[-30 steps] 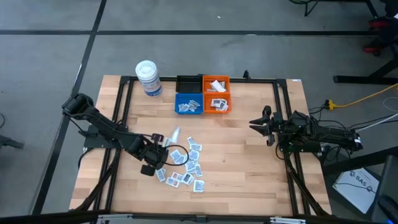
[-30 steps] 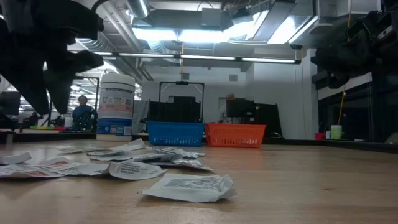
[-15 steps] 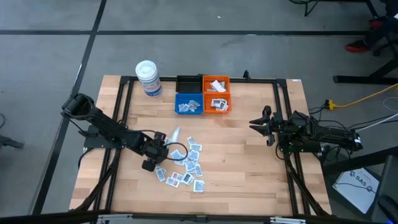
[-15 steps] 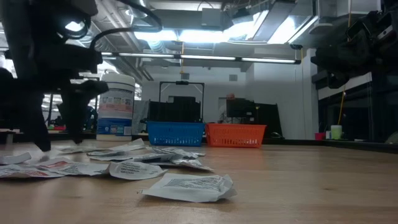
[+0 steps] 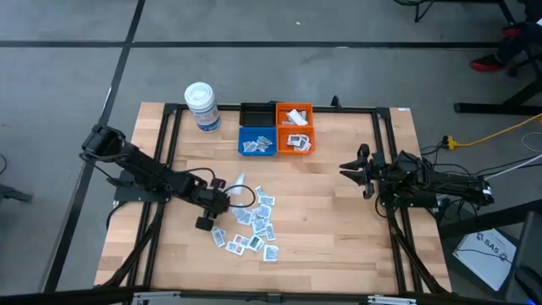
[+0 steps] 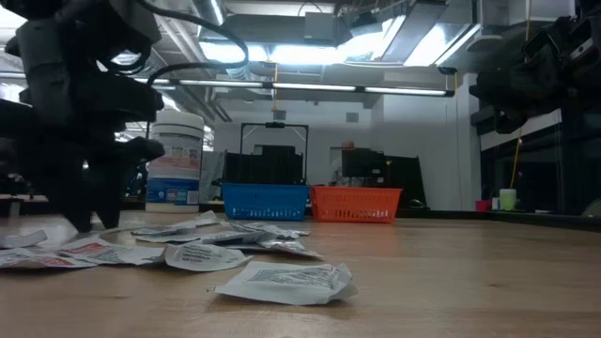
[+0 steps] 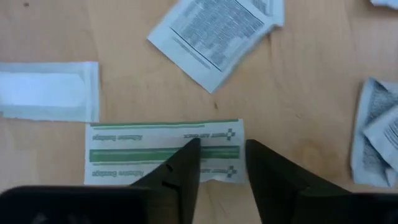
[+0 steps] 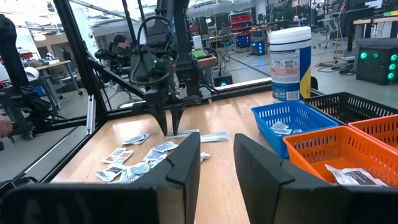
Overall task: Pick & Place First Aid Supplies
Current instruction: Put the bandage pack into the top orange bin
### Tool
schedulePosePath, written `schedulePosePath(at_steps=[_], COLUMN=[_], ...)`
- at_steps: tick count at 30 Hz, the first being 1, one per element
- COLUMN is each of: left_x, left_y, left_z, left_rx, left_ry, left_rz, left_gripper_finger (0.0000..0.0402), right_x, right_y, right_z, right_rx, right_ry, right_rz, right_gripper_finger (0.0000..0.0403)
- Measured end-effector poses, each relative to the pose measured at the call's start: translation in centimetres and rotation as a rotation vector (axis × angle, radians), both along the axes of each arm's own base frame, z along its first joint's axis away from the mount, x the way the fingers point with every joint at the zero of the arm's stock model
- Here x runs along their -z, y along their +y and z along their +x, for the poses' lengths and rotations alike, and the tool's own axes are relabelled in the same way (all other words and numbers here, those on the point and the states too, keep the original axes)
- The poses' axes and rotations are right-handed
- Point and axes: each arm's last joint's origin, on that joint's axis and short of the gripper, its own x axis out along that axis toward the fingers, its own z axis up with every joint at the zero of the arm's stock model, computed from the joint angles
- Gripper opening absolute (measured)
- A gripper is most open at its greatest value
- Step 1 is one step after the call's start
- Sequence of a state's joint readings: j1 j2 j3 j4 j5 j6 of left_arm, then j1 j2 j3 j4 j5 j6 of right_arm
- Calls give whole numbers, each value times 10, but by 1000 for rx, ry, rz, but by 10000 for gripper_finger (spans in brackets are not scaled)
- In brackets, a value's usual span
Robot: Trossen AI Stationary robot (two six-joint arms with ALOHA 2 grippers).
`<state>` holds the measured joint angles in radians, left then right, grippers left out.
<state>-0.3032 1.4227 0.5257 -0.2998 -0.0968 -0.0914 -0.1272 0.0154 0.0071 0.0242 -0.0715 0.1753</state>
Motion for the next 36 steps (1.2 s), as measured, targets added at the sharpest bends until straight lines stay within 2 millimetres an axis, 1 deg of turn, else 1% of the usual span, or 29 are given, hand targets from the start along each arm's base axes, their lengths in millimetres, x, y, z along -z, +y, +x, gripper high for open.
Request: schedulePosePath(at_steps=[5, 11, 15, 18, 20, 29, 36], left_x=[1, 2, 1, -5, -10, -48, -67], left_y=[5, 4, 4, 5, 5, 7, 13], left_z=[2, 2, 3, 5, 2, 6, 11], left_rx=[-32, -42, -74, -125, -138, -133, -161], left_ry=[-17, -9, -9, -25, -15, -176, -324], left_rz=[-12, -53, -126, -200, -254, -383, -435], left_gripper_finger=[65, 7, 2, 1, 2, 1, 1], right_x=[0, 0, 0, 0, 0, 0, 0], right_y=[0, 0, 0, 0, 0, 0, 0], right_z=[0, 0, 0, 0, 0, 0, 0], right_rx=[0, 0, 0, 0, 0, 0, 0], right_ry=[0, 0, 0, 0, 0, 0, 0], right_rz=[0, 0, 0, 0, 0, 0, 0], right_gripper_finger=[100, 100, 100, 100, 100, 100, 100])
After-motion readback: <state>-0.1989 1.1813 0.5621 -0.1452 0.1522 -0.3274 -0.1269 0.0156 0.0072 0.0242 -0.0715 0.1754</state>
